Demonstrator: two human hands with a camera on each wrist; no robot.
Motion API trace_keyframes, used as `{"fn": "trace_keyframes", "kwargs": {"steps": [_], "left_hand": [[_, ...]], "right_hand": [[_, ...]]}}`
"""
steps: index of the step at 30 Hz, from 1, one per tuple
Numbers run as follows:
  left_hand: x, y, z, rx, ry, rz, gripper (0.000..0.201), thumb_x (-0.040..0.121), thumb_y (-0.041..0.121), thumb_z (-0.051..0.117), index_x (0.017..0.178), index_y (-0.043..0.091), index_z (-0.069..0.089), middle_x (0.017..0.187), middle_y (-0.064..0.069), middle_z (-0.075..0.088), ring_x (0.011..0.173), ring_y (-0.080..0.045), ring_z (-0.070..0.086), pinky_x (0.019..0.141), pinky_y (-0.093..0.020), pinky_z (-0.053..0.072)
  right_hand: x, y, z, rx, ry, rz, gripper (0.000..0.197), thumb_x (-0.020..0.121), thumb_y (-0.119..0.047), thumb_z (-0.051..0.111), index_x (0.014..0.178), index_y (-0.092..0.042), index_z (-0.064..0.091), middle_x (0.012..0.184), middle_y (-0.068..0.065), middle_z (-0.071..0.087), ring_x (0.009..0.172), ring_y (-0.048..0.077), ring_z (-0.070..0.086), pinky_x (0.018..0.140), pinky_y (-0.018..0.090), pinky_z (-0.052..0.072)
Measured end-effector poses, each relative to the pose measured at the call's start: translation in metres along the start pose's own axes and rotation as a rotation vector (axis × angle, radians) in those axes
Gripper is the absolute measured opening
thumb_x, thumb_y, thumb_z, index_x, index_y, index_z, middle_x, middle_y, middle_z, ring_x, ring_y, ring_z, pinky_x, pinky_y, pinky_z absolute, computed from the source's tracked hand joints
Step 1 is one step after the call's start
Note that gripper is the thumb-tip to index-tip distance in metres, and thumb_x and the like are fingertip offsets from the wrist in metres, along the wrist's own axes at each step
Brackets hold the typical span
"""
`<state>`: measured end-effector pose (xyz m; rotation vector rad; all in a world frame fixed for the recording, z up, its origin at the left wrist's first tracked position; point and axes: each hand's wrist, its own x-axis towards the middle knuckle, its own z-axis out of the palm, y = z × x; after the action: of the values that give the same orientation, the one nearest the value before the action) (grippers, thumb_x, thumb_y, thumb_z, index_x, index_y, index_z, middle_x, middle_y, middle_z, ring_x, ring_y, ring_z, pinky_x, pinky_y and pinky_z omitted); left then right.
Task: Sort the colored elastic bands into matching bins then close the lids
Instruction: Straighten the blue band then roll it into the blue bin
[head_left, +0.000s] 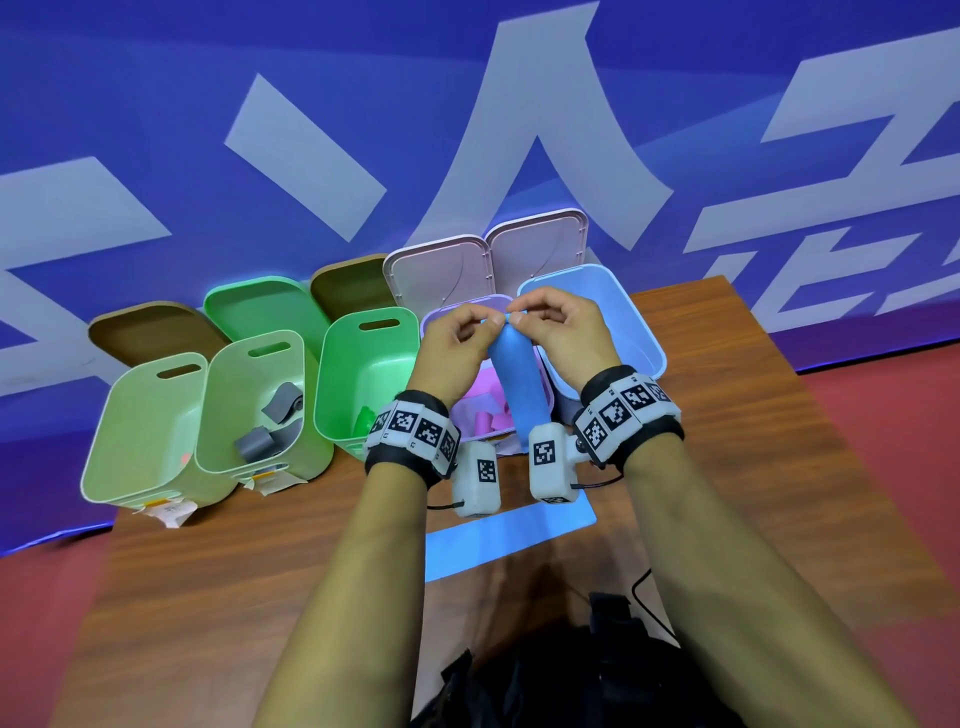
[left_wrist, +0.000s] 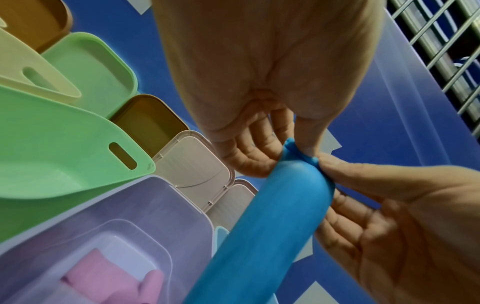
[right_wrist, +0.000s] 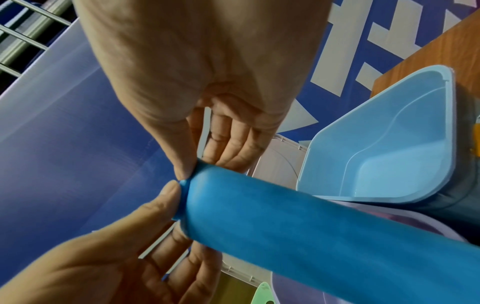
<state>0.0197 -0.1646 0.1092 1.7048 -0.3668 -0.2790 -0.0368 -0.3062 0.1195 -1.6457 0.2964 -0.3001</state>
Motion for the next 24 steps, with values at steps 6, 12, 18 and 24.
{"fn": "trace_keyframes", "kwargs": {"steps": [6,12,18,24], "left_hand": [[0.0024,-0.0024,-0.0011,-0.010,0.020,0.017,0.011,0.094,0.002,0.061,0.090,0.011,0.068,0.084,-0.007,0.068,0.079,-0.021,0.062,0.084,-0.041,0.054],[0.0025,-0.0007,-0.0001,-0.059,0.013,0.000,0.008,0.094,0.003,0.061,0.096,0.008,0.067,0.095,-0.011,0.069,0.087,-0.020,0.065,0.084,-0.038,0.056],[0.0028,-0.0044,0.0023,-0.005,0.031,-0.004,0.016,0.097,0.006,0.058,0.087,0.016,0.066,0.083,-0.005,0.067,0.079,-0.020,0.060,0.085,-0.045,0.053],[0.0030,0.0015,0.0009,-0.049,0.030,0.001,0.008,0.094,0.004,0.061,0.093,0.009,0.066,0.088,-0.008,0.068,0.084,-0.020,0.063,0.088,-0.042,0.054]], "right_hand": [[0.0000,0.0037,0.0005,0.001,0.005,0.022,0.012,0.087,-0.009,0.070,0.098,-0.013,0.072,0.083,0.012,0.067,0.077,0.016,0.062,0.084,0.040,0.056],[0.0011,0.0025,-0.0007,0.040,0.017,0.018,0.007,0.088,-0.005,0.068,0.093,-0.008,0.071,0.091,0.020,0.071,0.083,0.022,0.067,0.086,0.044,0.058],[0.0024,0.0017,-0.0005,0.023,0.014,0.023,0.012,0.086,-0.004,0.070,0.096,-0.011,0.072,0.082,0.006,0.067,0.076,0.014,0.063,0.084,0.041,0.057],[0.0028,0.0051,0.0009,0.004,0.014,0.030,0.002,0.089,-0.016,0.069,0.091,-0.016,0.071,0.086,0.015,0.071,0.080,0.029,0.067,0.085,0.053,0.057]]}}
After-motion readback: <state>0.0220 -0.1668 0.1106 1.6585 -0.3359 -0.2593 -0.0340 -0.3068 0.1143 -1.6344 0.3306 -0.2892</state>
